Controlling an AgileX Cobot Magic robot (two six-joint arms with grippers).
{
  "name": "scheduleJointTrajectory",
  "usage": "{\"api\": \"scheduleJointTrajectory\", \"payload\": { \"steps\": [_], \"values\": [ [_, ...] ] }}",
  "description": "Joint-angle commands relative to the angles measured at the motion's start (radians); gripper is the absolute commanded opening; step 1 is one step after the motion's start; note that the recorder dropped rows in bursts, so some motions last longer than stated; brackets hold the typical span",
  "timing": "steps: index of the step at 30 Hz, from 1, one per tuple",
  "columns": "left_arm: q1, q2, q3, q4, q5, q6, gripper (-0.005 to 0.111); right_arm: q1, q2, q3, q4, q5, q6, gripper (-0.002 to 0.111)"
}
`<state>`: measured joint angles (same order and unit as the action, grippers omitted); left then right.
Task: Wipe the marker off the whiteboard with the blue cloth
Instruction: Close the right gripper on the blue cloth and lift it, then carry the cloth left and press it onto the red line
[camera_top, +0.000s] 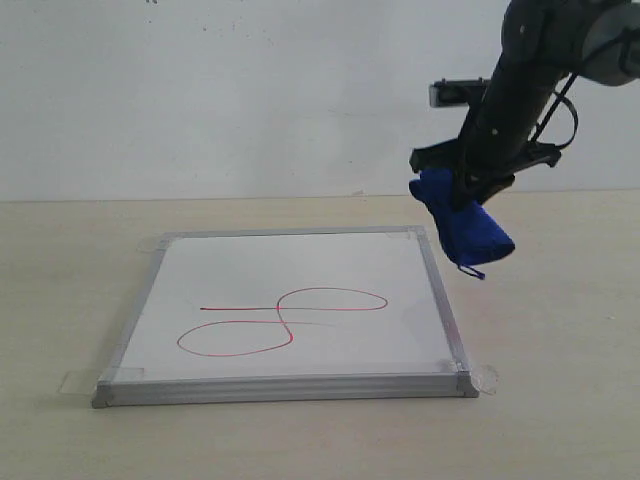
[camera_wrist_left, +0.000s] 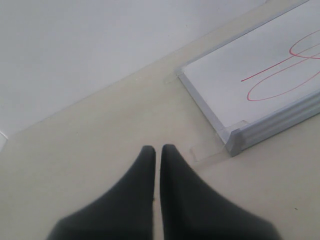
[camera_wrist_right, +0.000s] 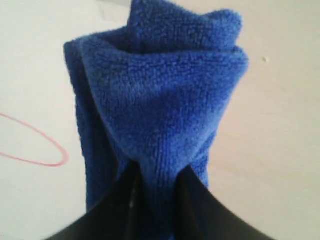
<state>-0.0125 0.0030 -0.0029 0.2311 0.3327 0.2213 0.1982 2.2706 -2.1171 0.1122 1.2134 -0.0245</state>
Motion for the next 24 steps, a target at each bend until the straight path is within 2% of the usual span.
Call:
{"api": "scheduleJointTrajectory", "payload": {
  "steps": [1, 7, 12, 19, 24],
  "values": [
    [0.002, -0.003, 0.003, -0.002, -0.003, 0.005, 0.004, 0.063, -0.070, -0.026, 0.117, 0.008, -0.041, 0.000],
    [0.002, -0.003, 0.003, -0.002, -0.003, 0.005, 0.004, 0.297, -0.066, -0.019, 0.117, 0.008, -0.096, 0.000],
    [0.002, -0.003, 0.003, -0.002, -0.003, 0.005, 0.004, 0.447, -0.064, -0.019, 0.115, 0.007, -0.117, 0.000],
    [0.002, -0.003, 0.003, -0.002, -0.003, 0.005, 0.004, 0.555, -0.062, -0.019, 0.115, -0.103, -0.133, 0.000],
    [0.002, -0.003, 0.003, -0.002, -0.003, 0.005, 0.004, 0.561, -0.062, -0.019, 0.102, -0.153, -0.135, 0.000]
  ]
}}
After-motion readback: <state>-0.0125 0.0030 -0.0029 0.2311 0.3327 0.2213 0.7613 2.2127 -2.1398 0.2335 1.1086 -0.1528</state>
